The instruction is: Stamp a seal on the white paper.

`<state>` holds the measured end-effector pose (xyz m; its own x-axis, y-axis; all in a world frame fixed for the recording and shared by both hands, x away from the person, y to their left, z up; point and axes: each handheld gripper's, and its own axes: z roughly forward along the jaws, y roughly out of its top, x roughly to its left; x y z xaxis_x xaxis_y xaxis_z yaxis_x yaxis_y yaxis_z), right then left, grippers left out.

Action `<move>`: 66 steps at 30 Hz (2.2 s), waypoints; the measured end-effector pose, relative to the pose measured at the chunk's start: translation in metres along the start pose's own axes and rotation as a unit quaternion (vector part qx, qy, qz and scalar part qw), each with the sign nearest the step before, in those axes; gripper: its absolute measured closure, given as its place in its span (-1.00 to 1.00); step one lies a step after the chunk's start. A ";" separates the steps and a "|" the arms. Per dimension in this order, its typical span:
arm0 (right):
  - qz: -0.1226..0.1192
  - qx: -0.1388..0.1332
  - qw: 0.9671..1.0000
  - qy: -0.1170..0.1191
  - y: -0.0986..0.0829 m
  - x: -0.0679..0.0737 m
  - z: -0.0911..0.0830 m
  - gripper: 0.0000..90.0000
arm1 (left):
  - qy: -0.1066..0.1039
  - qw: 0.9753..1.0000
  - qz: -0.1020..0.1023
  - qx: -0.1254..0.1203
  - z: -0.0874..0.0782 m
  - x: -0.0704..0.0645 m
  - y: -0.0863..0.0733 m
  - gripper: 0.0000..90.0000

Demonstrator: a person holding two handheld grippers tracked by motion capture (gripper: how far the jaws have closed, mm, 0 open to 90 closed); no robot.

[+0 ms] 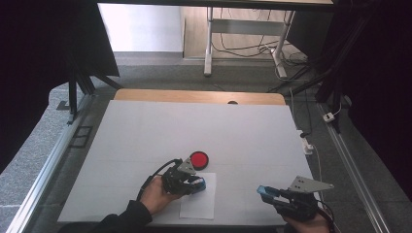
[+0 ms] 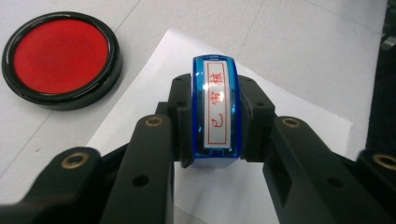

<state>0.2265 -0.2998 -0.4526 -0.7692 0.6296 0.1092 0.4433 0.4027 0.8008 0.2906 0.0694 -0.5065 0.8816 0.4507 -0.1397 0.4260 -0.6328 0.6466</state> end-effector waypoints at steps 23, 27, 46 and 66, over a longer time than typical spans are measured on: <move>0.001 0.000 1.000 0.000 0.000 0.000 0.000 0.53 | 0.009 1.000 0.012 0.009 -0.001 -0.003 0.003 0.56; 0.000 0.001 1.000 0.000 0.000 0.000 0.000 0.53 | 0.012 1.000 0.015 0.015 -0.002 -0.003 0.005 0.55; 0.002 0.001 1.000 -0.001 0.000 -0.001 0.000 0.53 | -0.027 0.998 0.009 -0.062 -0.043 -0.003 0.016 0.55; 0.003 0.003 1.000 -0.001 0.000 -0.001 0.001 0.53 | -0.039 0.993 0.019 -0.113 -0.078 -0.006 0.022 0.55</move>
<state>0.2272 -0.2998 -0.4529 -0.7659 0.6331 0.1125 0.4507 0.4037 0.7961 0.2788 0.1021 -0.4325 0.9133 0.3730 -0.1636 0.3428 -0.4867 0.8035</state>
